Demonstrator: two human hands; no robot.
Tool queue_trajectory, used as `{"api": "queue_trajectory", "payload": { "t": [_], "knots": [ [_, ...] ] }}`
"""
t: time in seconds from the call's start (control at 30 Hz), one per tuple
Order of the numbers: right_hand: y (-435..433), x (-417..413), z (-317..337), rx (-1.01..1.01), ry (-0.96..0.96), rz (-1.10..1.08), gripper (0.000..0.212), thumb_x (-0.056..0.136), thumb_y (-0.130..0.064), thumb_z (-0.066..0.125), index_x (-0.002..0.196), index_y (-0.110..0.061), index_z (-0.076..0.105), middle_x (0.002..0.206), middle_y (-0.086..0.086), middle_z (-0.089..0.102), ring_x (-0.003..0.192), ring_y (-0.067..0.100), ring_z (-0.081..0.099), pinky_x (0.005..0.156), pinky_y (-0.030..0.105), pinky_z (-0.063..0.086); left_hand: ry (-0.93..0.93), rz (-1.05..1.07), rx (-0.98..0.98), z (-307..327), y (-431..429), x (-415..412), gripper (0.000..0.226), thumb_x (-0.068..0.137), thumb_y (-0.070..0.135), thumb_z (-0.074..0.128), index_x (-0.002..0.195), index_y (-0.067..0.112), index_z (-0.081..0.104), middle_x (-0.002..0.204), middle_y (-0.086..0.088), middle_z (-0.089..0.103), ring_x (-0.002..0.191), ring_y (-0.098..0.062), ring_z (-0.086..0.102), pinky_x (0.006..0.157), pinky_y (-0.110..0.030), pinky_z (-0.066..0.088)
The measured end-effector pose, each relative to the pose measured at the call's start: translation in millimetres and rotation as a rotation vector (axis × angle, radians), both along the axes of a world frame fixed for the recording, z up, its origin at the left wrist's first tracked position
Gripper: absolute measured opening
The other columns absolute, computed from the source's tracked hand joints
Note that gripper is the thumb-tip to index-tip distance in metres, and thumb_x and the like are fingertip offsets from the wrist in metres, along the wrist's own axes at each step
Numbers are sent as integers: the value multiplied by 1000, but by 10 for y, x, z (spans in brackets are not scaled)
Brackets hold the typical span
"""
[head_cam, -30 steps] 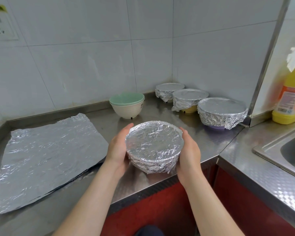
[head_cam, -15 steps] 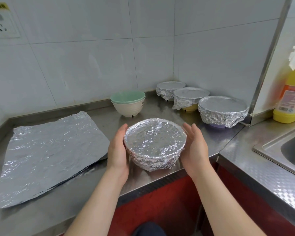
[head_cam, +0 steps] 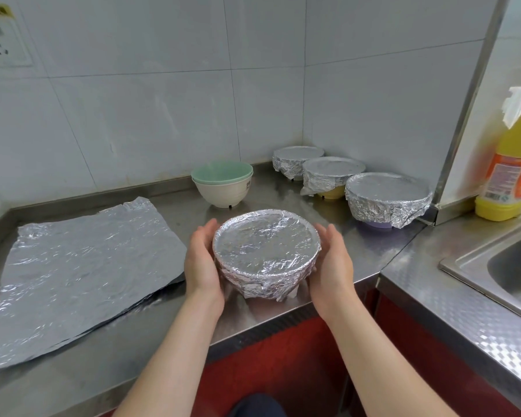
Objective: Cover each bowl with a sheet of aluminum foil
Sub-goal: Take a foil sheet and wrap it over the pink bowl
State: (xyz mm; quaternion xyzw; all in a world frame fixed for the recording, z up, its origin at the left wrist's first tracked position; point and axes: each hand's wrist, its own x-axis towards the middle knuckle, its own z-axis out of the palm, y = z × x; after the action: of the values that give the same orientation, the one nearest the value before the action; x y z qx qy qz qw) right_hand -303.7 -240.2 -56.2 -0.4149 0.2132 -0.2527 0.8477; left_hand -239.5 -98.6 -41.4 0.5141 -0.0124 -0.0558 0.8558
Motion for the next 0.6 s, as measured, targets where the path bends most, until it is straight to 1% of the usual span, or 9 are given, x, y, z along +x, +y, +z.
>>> {"api": "queue_trajectory", "payload": {
  "t": [0.07, 0.1, 0.17, 0.2, 0.27, 0.33, 0.47, 0.5, 0.6],
  "knots": [
    [-97, 27, 37, 7, 10, 9, 47, 96, -51, 43, 129, -20, 58, 127, 1, 64, 117, 20, 59, 104, 41, 43, -42, 46, 9, -65, 5, -62, 30, 95, 39, 46, 107, 23, 68, 109, 12, 71, 101, -4, 64, 97, -32, 46],
    [-140, 47, 55, 7, 18, 29, 49, 96, -53, 43, 128, -19, 58, 126, 3, 64, 117, 22, 60, 106, 43, 42, -52, 50, 18, -104, -9, -110, 32, 92, 43, 51, 110, 23, 69, 111, 12, 70, 106, -4, 63, 100, -33, 44],
    [-170, 77, 126, 5, 46, 99, 45, 97, -51, 43, 118, -17, 63, 113, 7, 70, 107, 27, 65, 100, 47, 47, -55, 28, 4, -169, -63, -167, 52, 83, 53, 57, 126, 25, 61, 129, 7, 62, 122, -11, 55, 109, -41, 38],
    [-150, 80, 159, 7, 46, 121, 42, 99, -47, 43, 111, -15, 66, 107, 9, 72, 102, 29, 67, 96, 47, 49, -54, 44, -6, -176, -91, -173, 54, 82, 53, 57, 130, 28, 58, 133, 7, 59, 125, -12, 53, 110, -43, 36],
    [-111, 99, 157, 21, 62, 112, 34, 100, -38, 46, 106, -12, 68, 103, 11, 73, 98, 30, 68, 93, 48, 51, -42, 115, 0, -166, -155, -148, 38, 89, 44, 51, 125, 34, 60, 132, 10, 58, 124, -11, 53, 109, -41, 38],
    [-83, 94, 136, 26, 97, 69, 28, 99, -30, 51, 112, -11, 65, 105, 11, 73, 97, 30, 68, 94, 49, 52, -53, 147, -2, -141, -203, -141, 28, 94, 31, 45, 115, 37, 63, 129, 9, 61, 121, -12, 56, 108, -41, 40],
    [-80, 95, 130, -38, 143, 37, 23, 97, -26, 52, 101, -9, 67, 93, 10, 73, 94, 30, 68, 90, 46, 52, -51, 176, 3, -159, -204, -125, 28, 92, 26, 45, 108, 37, 66, 127, 6, 63, 119, -14, 58, 106, -43, 43],
    [-86, 89, 131, -44, 144, 33, 24, 96, -27, 52, 102, -8, 67, 94, 10, 73, 95, 30, 68, 89, 45, 52, -49, 169, 9, -156, -200, -112, 28, 93, 26, 45, 107, 37, 66, 127, 7, 63, 118, -14, 58, 105, -43, 43],
    [-84, 73, 129, -91, 148, 45, 30, 99, -34, 49, 112, -12, 64, 106, 9, 72, 100, 28, 67, 97, 48, 50, -47, 116, 47, -124, -170, -59, 28, 95, 25, 44, 108, 36, 66, 125, 7, 64, 117, -14, 59, 105, -42, 43]
  ]
}}
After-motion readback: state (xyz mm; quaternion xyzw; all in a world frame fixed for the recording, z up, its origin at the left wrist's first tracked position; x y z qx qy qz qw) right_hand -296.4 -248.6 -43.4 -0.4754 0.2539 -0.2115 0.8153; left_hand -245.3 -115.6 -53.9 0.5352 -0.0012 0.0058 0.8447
